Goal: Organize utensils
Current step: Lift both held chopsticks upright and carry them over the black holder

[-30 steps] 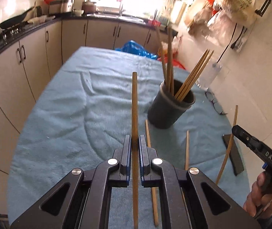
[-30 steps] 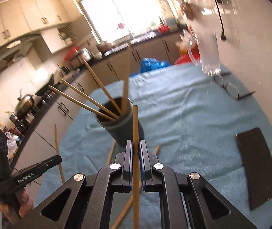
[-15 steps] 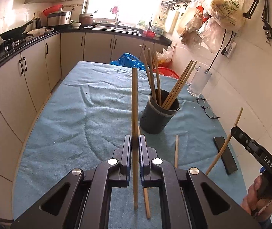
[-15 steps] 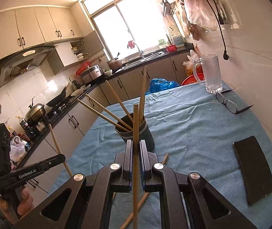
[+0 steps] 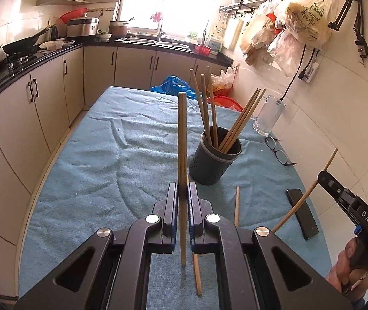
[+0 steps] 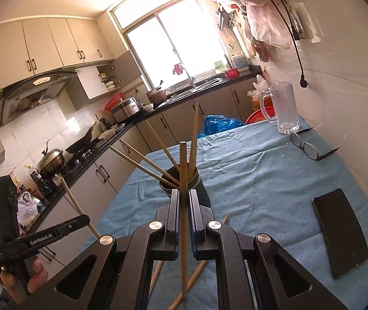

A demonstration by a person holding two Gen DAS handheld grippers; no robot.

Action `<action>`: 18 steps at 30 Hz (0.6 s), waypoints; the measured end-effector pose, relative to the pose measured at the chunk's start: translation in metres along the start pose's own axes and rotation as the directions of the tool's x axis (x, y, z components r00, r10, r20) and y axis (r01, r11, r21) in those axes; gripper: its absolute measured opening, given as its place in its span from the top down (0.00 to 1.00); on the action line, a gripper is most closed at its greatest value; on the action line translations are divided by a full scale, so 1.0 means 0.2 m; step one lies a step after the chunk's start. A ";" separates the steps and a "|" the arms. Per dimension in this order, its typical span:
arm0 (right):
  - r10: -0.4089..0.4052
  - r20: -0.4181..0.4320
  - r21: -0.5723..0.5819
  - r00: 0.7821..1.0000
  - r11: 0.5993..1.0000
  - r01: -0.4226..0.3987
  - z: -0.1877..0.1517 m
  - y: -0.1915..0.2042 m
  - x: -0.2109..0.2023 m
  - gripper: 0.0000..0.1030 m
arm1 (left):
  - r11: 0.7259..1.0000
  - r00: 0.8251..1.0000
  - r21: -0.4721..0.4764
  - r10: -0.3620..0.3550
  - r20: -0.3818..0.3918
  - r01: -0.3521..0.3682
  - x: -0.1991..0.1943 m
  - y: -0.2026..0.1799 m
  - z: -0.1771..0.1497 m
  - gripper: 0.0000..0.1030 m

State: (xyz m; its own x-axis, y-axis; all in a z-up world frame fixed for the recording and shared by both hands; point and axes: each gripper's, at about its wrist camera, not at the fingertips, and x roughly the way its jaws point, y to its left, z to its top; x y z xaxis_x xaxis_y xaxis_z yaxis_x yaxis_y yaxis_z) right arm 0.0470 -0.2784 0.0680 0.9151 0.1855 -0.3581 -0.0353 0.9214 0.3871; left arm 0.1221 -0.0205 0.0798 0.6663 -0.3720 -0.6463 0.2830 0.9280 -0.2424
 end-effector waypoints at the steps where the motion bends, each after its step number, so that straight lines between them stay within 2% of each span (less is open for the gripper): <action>1: -0.001 0.002 -0.001 1.000 1.000 0.001 0.00 0.00 0.00 0.93 | 1.000 1.000 0.000 0.001 0.002 -0.001 0.00 0.00 0.00 0.93; 18: 0.004 0.009 -0.010 1.000 1.000 -0.004 0.02 0.03 -0.02 0.93 | 1.000 1.000 0.001 -0.004 0.015 0.004 -0.03 0.00 0.00 0.94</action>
State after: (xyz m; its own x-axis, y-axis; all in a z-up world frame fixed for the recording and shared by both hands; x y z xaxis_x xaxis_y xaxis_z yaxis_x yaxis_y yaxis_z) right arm 0.0441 -0.2752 0.0749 0.9186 0.1864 -0.3485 -0.0434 0.9240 0.3799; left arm 0.1187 -0.0188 0.0842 0.6755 -0.3757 -0.6345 0.2863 0.9266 -0.2439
